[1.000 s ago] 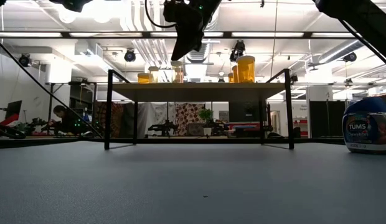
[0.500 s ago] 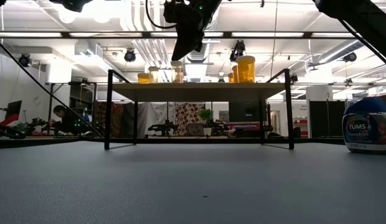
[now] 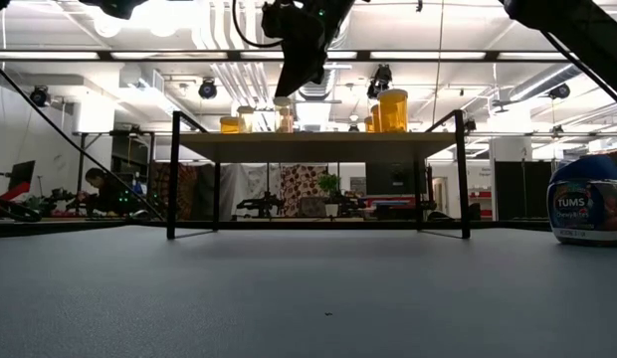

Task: Pick and place medicine bottles onto shelf by color
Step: Adjust the small pill bottles

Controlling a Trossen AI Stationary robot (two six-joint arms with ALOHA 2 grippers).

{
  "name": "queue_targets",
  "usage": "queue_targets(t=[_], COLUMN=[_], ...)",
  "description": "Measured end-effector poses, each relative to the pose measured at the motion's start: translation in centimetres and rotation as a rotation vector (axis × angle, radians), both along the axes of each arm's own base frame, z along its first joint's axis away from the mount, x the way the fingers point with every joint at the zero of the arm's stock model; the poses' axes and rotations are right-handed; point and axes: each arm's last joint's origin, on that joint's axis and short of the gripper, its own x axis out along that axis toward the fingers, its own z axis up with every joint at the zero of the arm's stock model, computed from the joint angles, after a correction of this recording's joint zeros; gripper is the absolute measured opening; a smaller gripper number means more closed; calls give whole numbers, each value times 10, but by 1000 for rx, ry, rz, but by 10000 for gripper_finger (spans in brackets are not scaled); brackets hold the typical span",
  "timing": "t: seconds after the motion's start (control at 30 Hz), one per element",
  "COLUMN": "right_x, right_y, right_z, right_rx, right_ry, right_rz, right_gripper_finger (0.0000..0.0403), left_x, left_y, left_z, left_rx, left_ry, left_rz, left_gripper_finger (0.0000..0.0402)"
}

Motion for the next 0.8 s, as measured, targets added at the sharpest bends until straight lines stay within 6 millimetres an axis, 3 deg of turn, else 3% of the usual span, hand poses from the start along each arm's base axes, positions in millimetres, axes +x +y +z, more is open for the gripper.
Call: queue_targets(t=[0.8], right_x=[-8], right_y=[-1], right_z=[12], right_rx=[-91], right_ry=[-6], right_rz=[-24], right_gripper_finger=[9], left_x=[0], left_y=[0], left_z=[0], left_rx=[0], left_ry=[-1], left_rz=[0], left_gripper_finger=[176])
